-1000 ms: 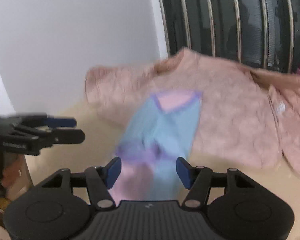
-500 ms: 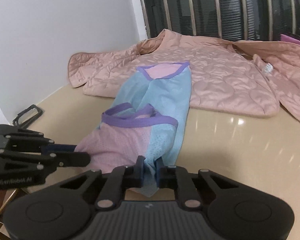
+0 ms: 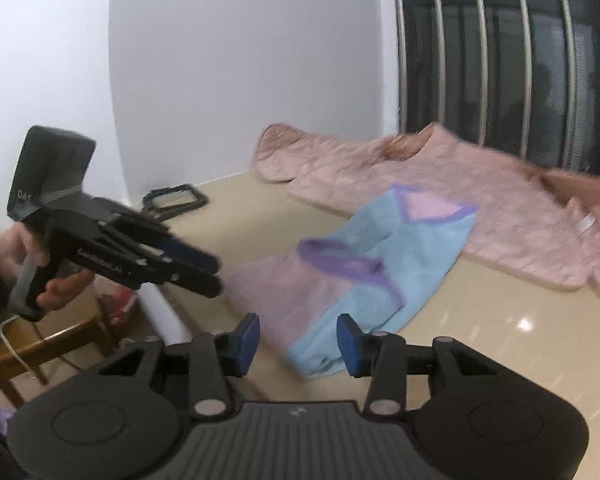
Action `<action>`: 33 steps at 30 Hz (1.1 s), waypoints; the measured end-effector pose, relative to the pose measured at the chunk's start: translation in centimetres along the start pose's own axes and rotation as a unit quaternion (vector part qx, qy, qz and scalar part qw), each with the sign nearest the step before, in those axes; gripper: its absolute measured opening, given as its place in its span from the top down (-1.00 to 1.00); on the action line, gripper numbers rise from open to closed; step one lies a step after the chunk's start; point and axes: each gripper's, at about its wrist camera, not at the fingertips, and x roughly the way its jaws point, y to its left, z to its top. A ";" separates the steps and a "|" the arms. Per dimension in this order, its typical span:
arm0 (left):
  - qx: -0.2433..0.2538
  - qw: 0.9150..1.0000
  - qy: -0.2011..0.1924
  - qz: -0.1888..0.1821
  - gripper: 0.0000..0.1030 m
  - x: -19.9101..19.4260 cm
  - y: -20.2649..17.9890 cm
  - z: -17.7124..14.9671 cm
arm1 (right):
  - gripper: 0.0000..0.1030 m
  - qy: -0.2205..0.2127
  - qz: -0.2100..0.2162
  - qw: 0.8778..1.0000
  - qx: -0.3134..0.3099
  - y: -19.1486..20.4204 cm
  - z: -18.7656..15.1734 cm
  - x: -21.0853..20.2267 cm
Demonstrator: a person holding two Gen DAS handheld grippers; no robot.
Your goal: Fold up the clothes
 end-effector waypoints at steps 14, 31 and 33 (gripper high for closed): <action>0.005 0.999 0.017 -0.034 0.86 -2.0 -2.1 -0.8 | 0.84 0.010 0.038 0.996 0.082 0.0 -1.2 -0.3; -0.072 0.997 0.025 0.013 0.34 7.8 5.2 9.2 | 0.69 0.038 -0.020 0.990 0.133 -10.5 8.2 7.9; -0.098 0.995 0.021 0.023 0.22 7.7 5.9 8.2 | 0.49 0.049 -0.036 0.988 0.142 -11.0 7.4 9.4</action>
